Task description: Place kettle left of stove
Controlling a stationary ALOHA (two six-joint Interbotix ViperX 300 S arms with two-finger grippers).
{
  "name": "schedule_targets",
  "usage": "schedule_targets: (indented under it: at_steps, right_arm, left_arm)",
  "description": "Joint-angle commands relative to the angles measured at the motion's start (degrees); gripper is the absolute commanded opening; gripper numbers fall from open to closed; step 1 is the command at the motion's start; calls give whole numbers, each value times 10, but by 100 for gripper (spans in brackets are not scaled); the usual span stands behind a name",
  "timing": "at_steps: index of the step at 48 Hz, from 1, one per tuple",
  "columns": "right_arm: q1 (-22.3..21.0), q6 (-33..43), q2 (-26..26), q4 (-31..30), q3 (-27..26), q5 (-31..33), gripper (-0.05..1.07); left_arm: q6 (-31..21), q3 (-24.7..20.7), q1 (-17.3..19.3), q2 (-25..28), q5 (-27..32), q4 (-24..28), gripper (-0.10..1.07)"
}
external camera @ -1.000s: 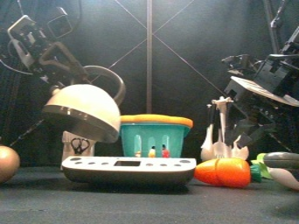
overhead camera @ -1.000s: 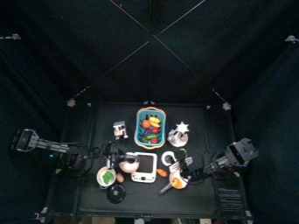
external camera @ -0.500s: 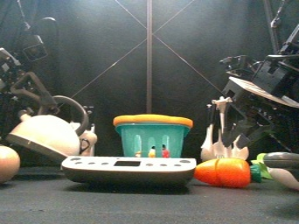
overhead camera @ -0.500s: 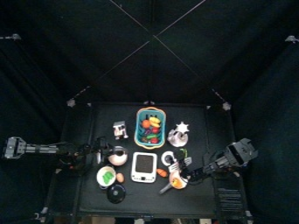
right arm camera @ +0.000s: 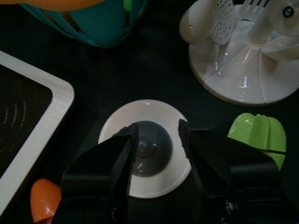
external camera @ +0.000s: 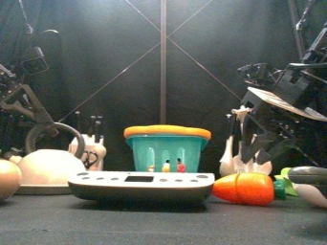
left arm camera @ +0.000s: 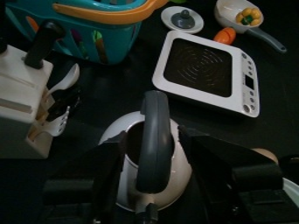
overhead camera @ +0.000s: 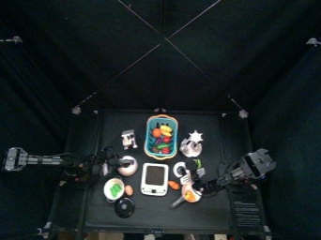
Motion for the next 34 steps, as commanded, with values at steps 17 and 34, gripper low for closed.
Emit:
schedule_targets:
  at_steps: [17, 34]
  right_arm:
    - [-5, -1, -5, -6, -9, -2, 79]
    - [-7, -1, -6, -7, -9, -2, 79]
  left_arm:
    - [5, -20, 7, -4, -18, 1, 95]
    - [5, -28, 13, -4, -33, 10, 95]
